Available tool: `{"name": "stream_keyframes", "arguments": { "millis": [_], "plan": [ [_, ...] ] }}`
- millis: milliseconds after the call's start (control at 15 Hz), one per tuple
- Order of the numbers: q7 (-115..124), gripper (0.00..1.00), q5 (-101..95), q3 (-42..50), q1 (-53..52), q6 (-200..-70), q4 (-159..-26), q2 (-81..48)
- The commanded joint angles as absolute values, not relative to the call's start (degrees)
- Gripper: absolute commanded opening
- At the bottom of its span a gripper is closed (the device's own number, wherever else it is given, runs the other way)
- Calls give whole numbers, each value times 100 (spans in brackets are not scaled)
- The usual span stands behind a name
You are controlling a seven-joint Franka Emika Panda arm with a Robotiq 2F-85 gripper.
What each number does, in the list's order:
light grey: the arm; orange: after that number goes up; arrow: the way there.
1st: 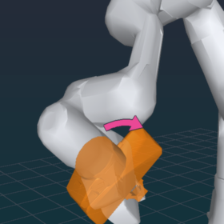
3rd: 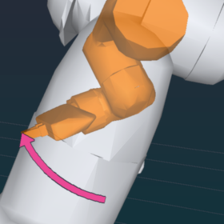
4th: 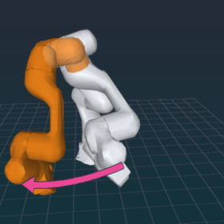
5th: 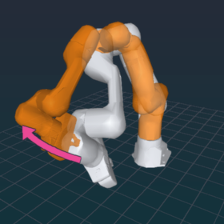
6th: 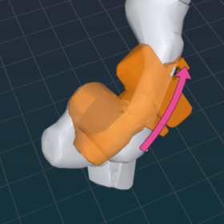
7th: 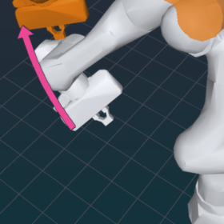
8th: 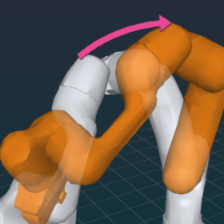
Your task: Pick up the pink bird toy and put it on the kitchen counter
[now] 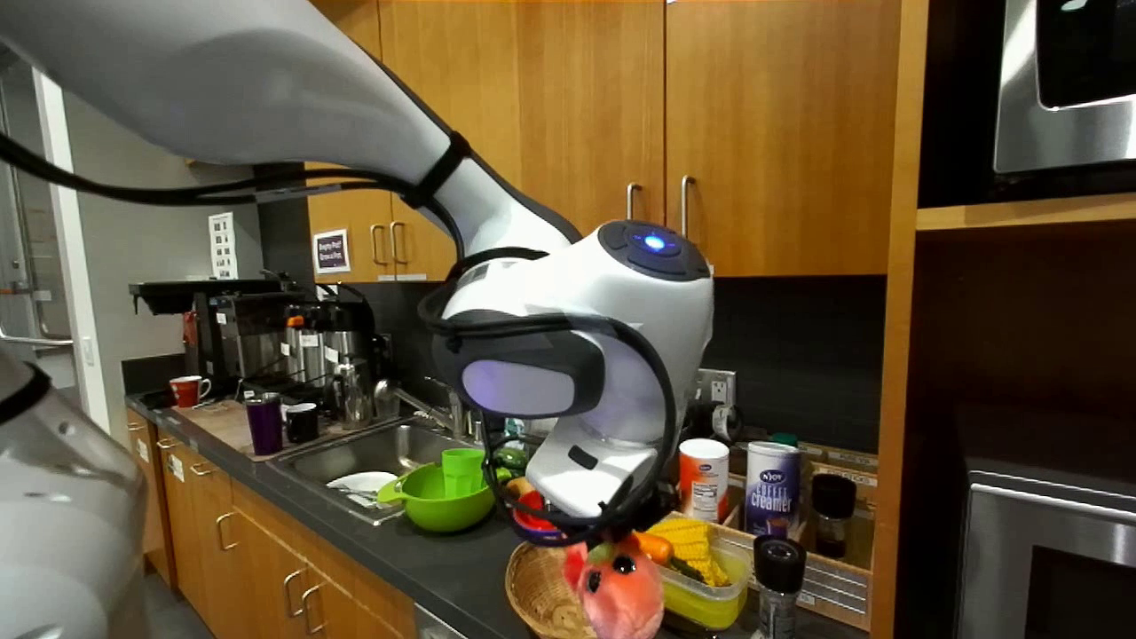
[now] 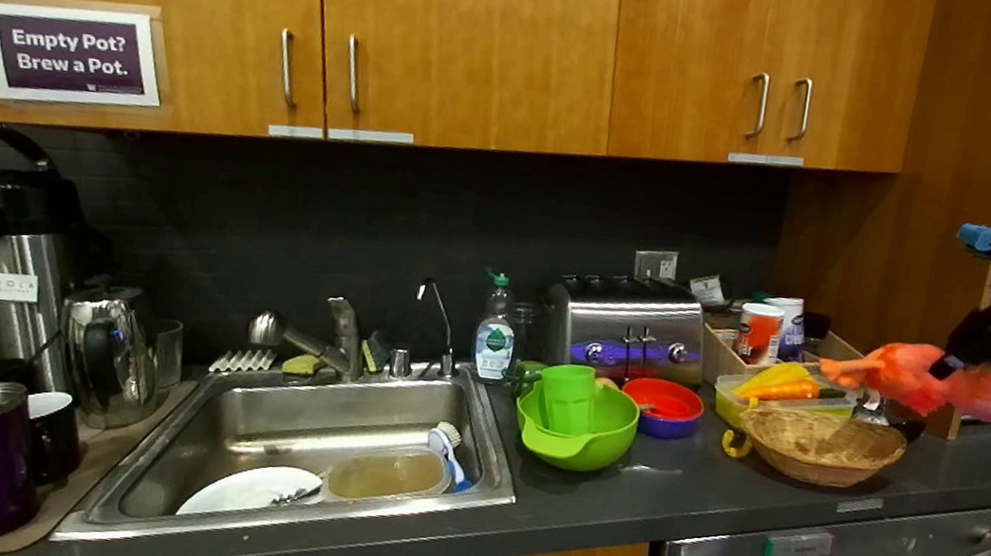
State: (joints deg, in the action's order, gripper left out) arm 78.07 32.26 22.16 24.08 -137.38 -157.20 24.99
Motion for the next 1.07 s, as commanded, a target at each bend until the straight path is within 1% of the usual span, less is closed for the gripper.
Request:
{"name": "stream_keyframes", "arguments": {
  "millis": [0,400,1000],
  "plan": [
    [7444,4,3682,2435,2495,-13785,-15617,2239],
    [7036,4,4231,2569,2562,-13686,-15431,1962],
    [6764,4,4565,2024,2220,-13486,-15258,1894]
  ]
}}
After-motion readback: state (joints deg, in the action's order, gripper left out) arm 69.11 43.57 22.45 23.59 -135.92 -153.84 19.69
